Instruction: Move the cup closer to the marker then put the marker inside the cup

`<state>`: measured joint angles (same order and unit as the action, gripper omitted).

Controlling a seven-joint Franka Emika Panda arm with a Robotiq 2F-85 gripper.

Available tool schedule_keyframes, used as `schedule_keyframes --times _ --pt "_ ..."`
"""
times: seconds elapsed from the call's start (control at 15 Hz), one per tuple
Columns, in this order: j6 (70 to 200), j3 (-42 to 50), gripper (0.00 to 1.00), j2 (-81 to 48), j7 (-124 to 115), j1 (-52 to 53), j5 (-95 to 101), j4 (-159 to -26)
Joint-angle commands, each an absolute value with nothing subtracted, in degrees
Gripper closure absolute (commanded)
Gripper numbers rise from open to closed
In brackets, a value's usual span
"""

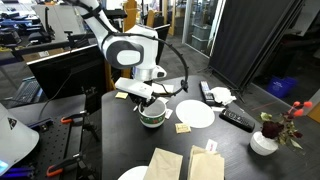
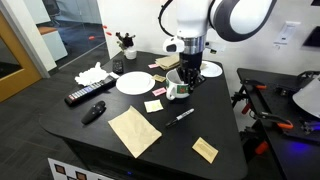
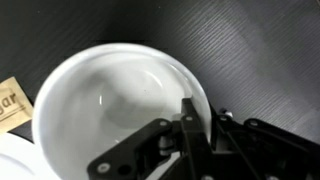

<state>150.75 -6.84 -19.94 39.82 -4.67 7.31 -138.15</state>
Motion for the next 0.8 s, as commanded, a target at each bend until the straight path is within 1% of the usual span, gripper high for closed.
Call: schedule_keyframes --times 0.0,0.33,0.4,0.47,0.53,0.73 --pt "152.1 -7.4 0.57 -19.8 38.1 -3.7 6.8 -140.6" --pt "152.2 -6.4 0.19 -16.8 35.0 -1.6 9.0 -143.3" --pt "152.3 -6.1 0.11 -16.0 33.7 -1.2 9.6 -144.0" --pt "152.4 -5.6 0.05 -15.0 31.8 -0.6 10.6 -144.5" --pt "152.5 -5.2 0.01 -14.1 30.3 -0.2 11.7 -145.0" --pt "152.3 -3.9 0.0 -10.7 24.7 0.9 15.9 -146.4"
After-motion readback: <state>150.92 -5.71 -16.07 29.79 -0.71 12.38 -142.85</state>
